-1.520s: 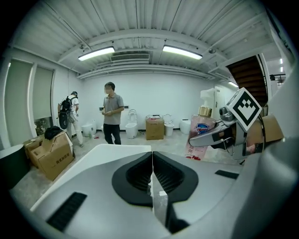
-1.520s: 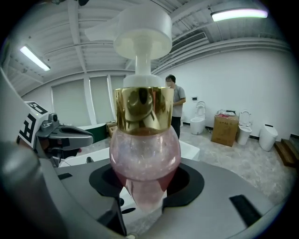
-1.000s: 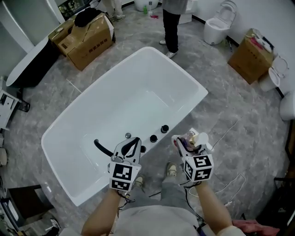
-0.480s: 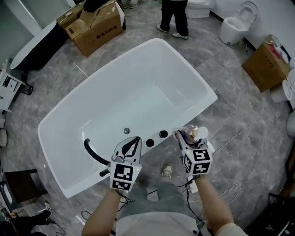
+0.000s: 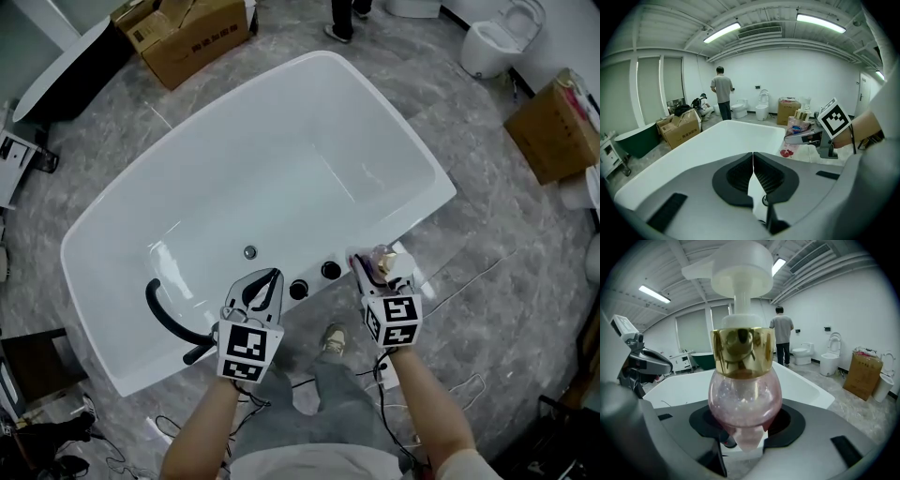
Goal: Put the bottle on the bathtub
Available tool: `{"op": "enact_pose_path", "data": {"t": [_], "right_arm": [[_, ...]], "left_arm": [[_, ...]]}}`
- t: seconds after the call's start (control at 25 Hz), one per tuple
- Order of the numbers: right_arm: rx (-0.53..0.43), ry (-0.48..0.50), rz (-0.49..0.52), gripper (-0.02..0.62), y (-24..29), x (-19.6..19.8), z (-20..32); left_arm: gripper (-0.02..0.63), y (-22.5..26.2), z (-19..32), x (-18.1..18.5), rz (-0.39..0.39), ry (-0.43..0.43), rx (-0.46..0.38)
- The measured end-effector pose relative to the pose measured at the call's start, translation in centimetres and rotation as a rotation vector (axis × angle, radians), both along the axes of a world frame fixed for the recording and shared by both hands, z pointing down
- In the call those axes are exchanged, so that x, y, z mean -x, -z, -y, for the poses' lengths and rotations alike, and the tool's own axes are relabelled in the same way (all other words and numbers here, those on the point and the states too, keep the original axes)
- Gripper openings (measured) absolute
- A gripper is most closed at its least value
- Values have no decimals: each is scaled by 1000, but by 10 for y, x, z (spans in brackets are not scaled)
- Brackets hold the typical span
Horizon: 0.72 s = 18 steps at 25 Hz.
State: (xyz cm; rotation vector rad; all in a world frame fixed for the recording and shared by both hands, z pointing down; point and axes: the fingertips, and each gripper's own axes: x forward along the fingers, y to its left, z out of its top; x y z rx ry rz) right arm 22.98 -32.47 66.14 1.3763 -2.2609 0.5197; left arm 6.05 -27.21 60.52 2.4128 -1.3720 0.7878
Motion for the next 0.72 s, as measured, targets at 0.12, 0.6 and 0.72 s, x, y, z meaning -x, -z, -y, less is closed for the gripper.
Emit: {"op": "enact_pose_path", "data": {"t": [0.12, 0.6, 0.72], "right_arm": [[0, 20, -12, 241, -23, 4, 4], [18, 58, -36, 242, -72, 11, 10], [18, 60, -37, 244, -79, 10, 10]], "left_arm": [[21, -17, 1, 0, 4, 2, 18], [21, -55, 1, -1, 8, 0, 66], [21, -59, 3, -2, 9, -2, 68]]}}
